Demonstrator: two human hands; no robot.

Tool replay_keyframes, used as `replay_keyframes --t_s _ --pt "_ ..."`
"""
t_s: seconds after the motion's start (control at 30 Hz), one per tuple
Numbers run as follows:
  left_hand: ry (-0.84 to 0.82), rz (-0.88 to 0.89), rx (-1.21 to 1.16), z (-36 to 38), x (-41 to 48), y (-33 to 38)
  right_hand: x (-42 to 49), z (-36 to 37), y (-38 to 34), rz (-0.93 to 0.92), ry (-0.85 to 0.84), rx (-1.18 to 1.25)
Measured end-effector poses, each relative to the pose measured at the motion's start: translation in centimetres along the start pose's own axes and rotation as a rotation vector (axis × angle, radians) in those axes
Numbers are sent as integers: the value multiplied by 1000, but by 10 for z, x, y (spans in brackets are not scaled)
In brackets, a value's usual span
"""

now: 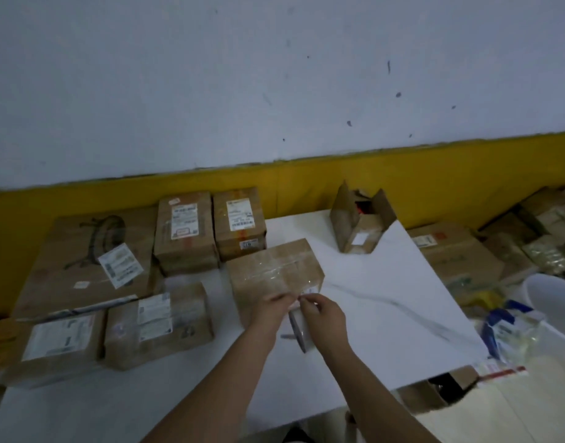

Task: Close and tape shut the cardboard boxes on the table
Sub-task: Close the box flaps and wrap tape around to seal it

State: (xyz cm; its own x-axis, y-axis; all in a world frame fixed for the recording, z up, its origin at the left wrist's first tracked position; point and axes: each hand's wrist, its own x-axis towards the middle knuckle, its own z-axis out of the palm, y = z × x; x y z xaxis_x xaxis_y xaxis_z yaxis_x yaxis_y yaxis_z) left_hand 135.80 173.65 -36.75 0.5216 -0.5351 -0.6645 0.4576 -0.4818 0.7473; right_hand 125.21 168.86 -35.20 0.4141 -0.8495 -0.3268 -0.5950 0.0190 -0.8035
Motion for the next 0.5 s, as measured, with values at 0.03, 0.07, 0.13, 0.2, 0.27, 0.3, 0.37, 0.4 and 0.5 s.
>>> replay_keyframes --t_s 0.03,0.07,0.13,0.2,0.27,0.3,0.37,0.4,0.5 --pt "6 17 11 4 6 11 7 -6 -7 -7 -3 21" --pt "10 32 12 7 14 21 17 -9 -11 -20 2 38" --pt "19 46 -6 15 29 41 34 -17 -17 -30 16 76" --pt "47 50 -8 19 48 56 51 -23 -18 7 -4 168" --pt "79 71 22 22 66 68 67 -26 -15 22 -45 226" --pt "93 84 41 24 75 72 75 -26 -11 27 -65 252" --pt "114 86 61 28 91 81 94 -24 -5 37 -117 307" --pt "114 78 50 28 93 82 97 -23 -4 35 -148 314" --pt "126 73 42 28 109 90 118 -24 -8 9 -313 296"
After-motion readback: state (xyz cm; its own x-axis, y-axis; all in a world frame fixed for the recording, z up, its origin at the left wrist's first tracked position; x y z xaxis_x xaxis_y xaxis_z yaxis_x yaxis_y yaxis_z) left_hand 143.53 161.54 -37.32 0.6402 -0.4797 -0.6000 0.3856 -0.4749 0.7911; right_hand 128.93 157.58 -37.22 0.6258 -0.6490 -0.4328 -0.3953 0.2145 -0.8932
